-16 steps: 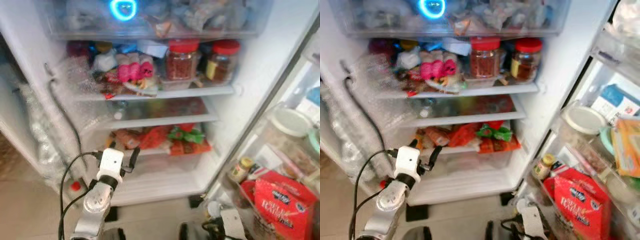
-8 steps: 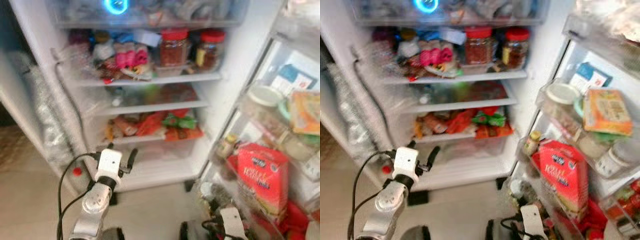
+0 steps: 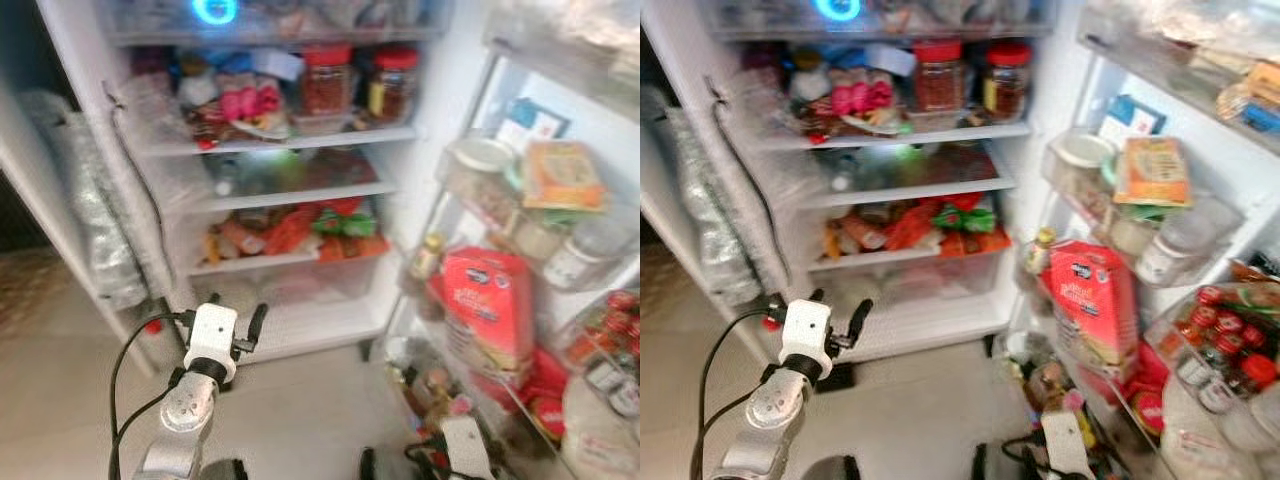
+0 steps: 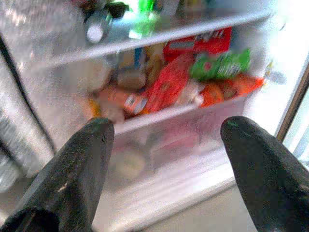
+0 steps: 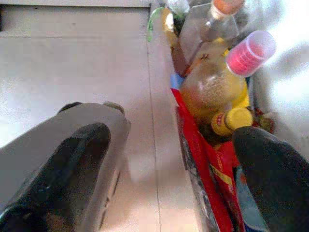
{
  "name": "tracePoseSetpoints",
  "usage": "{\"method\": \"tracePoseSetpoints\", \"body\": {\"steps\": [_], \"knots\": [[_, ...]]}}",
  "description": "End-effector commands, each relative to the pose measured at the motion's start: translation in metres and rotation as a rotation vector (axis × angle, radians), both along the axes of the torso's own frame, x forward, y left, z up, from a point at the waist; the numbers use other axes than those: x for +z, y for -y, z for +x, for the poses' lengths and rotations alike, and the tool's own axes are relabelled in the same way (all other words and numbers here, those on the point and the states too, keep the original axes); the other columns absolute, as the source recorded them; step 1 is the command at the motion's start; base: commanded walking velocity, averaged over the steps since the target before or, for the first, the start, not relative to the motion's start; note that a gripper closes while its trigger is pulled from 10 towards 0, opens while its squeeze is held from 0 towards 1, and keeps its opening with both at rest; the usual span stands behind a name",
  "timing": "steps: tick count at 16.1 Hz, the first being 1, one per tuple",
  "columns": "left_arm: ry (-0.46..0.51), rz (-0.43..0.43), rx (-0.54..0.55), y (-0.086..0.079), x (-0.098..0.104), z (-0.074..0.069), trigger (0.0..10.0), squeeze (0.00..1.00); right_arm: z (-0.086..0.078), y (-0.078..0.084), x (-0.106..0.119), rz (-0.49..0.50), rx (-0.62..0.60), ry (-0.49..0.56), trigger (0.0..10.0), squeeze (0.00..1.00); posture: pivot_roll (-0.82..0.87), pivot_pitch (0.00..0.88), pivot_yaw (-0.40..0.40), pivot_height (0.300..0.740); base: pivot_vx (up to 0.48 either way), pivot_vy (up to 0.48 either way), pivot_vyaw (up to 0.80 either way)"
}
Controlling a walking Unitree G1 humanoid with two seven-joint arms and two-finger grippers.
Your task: Restocking fridge
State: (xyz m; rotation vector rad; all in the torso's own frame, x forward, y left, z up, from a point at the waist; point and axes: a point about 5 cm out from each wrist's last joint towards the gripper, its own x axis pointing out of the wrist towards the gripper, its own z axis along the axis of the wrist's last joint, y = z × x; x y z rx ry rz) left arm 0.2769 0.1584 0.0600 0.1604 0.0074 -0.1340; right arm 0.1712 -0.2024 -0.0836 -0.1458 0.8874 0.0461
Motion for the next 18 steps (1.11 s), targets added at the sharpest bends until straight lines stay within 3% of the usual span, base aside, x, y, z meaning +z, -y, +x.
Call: {"method": "tracePoseSetpoints", "body": {"steps": [1,4,6,7,9,10,11,12,15,16,18], "knots": [[-0.023,-0.009,0.016,-0.001,-0.004,-0.001,10.0,0.00,-0.018,-0.003,-0.009,0.007,0.007,-0.080,10.0,0.00,-0.09,0.032,-0.020,0.635,0.000,0.000,0.00],[-0.134,-0.040,0.072,-0.009,-0.022,-0.002,10.0,0.00,-0.018,-0.003,-0.009,0.007,0.009,-0.080,10.0,0.00,-0.09,0.028,-0.021,0.635,0.000,0.000,0.00],[-0.254,-0.155,0.274,-0.037,-0.032,0.007,10.0,0.00,-0.018,-0.003,-0.009,0.008,0.009,-0.079,10.0,0.00,-0.10,0.025,-0.022,0.635,0.000,0.000,0.00],[-0.300,-0.164,0.335,-0.048,-0.038,0.009,10.0,0.00,-0.018,-0.003,-0.009,0.008,0.009,-0.079,10.0,0.00,-0.09,0.022,-0.020,0.635,0.000,0.000,0.00],[-0.383,-0.023,0.317,-0.064,-0.054,-0.002,10.0,0.00,-0.018,-0.004,-0.009,0.008,0.009,-0.079,10.0,0.00,-0.09,0.015,-0.017,0.635,0.000,0.000,0.00],[-0.465,0.036,0.317,-0.072,-0.069,-0.013,10.0,0.00,-0.018,-0.004,-0.009,0.008,0.007,-0.078,10.0,0.00,-0.10,0.014,-0.016,0.635,0.000,0.000,0.00],[-0.523,0.025,0.321,-0.073,-0.078,-0.020,10.0,0.00,-0.017,-0.004,-0.009,0.008,0.004,-0.077,10.0,0.00,-0.09,0.012,-0.017,0.635,0.000,0.000,0.00],[-0.592,0.074,0.284,-0.069,-0.089,-0.030,10.0,0.00,-0.018,-0.003,-0.009,0.007,-0.003,-0.077,10.0,0.00,-0.09,0.007,-0.019,0.635,0.000,0.000,0.00],[-0.688,0.124,0.246,-0.061,-0.104,-0.043,10.0,0.00,-0.017,-0.004,-0.009,0.006,-0.003,-0.079,10.0,0.00,-0.08,0.002,-0.017,0.635,0.000,0.000,0.00],[-0.752,0.140,0.239,-0.057,-0.115,-0.056,10.0,0.00,-0.017,-0.004,-0.009,0.008,-0.005,-0.076,10.0,0.00,-0.09,0.003,-0.015,0.635,0.000,0.000,0.00],[-0.787,0.155,0.230,-0.054,-0.121,-0.062,10.0,0.00,-0.017,-0.005,-0.009,0.009,-0.007,-0.074,10.0,0.00,-0.09,0.005,-0.016,0.635,0.000,0.000,0.00]]}}
